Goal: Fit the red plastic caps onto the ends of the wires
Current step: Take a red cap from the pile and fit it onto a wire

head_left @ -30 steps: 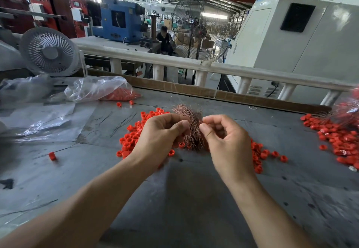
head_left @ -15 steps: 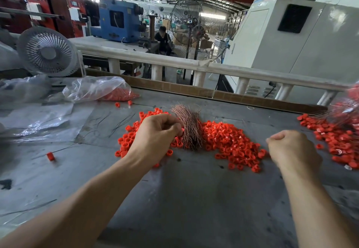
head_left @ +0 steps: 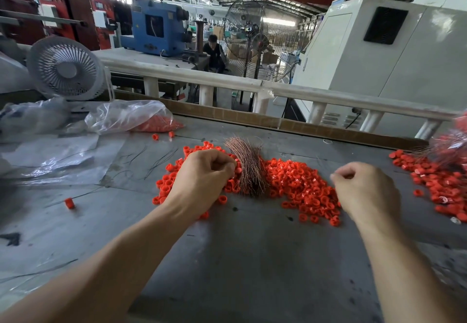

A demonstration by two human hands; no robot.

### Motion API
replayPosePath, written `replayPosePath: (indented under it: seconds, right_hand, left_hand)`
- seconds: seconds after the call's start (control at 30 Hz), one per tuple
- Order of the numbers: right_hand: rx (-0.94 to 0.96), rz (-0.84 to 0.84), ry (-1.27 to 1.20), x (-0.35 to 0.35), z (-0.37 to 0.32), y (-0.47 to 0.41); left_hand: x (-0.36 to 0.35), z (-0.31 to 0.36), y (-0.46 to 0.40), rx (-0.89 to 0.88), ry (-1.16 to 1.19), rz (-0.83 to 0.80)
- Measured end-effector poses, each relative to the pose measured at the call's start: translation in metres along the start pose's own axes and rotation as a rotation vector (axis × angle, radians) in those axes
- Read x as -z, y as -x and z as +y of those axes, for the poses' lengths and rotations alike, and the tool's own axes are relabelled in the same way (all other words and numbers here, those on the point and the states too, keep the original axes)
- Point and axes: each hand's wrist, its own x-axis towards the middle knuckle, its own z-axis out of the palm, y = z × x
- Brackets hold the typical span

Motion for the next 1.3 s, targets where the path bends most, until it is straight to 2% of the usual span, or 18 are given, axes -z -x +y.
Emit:
replayPosePath:
  seconds: [0.1, 0.23, 0.37, 0.57, 0.67, 0.87, 1.1, 1.3]
  right_hand:
    - [0.115, -0.079, -0.149, -0.009, -0.014, 0.012]
    - [0.256, -0.174, -0.194, -0.023, -0.028, 0.027]
    - [0.332, -0.199, -0.242, -0.03, -0.035, 0.035]
    - [0.412, -0.347, -0.362, -0.027, -0.043, 0.046]
    - [0.453, -0.382, -0.327, -0.025, -0.047, 0.05]
    - [0.578, -0.216, -0.228, -0.023, -0.054, 0.055]
    - [0.71, -0.128, -0.379, -0.016, -0.063, 0.062]
    - [0.709, -0.113, -0.622, -0.009, -0.071, 0.07]
  left_hand:
    - [0.001, 0.0, 0.0, -0.024, -0.127, 0.013]
    - [0.005, -0.001, -0.001, -0.053, -0.332, 0.043]
    - [0.006, -0.003, 0.0, -0.085, -0.486, 0.043]
    - [0.005, -0.004, 0.0, -0.125, -0.554, 0.011]
    - [0.005, -0.005, -0.001, -0.129, -0.56, -0.007]
    - [0.003, -0.005, -0.001, -0.158, -0.492, -0.055]
    - [-0.005, 0.006, 0.007, -0.355, -0.233, -0.169]
    - [-0.003, 0.011, 0.008, -0.387, -0.105, -0.162]
